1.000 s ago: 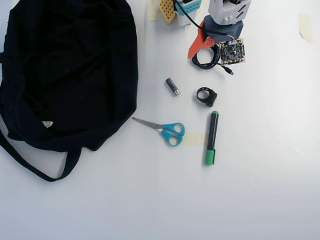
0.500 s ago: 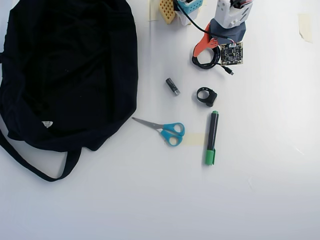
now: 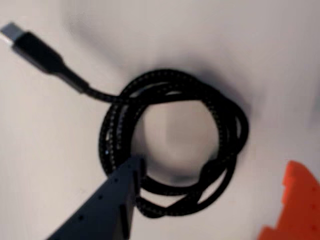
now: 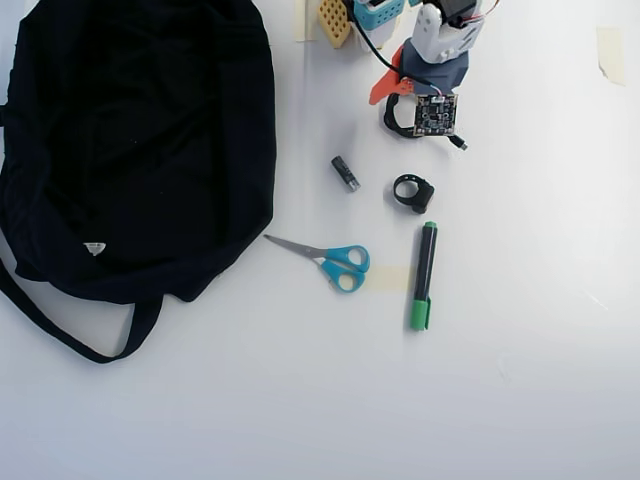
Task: Put the cable into the black bag
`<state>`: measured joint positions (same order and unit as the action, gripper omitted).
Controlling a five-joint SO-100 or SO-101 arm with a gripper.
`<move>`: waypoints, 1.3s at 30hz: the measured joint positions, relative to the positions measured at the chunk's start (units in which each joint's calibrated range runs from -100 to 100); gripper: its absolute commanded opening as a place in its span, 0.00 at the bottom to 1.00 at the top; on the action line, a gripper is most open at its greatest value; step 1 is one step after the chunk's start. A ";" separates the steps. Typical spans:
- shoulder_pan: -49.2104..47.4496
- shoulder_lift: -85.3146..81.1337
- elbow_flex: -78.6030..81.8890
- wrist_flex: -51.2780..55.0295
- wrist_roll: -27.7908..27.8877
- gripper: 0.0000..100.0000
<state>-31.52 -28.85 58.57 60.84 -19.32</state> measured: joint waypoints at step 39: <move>2.57 -0.08 6.76 -7.13 0.00 0.34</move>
<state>-28.95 -28.93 65.33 53.71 -19.32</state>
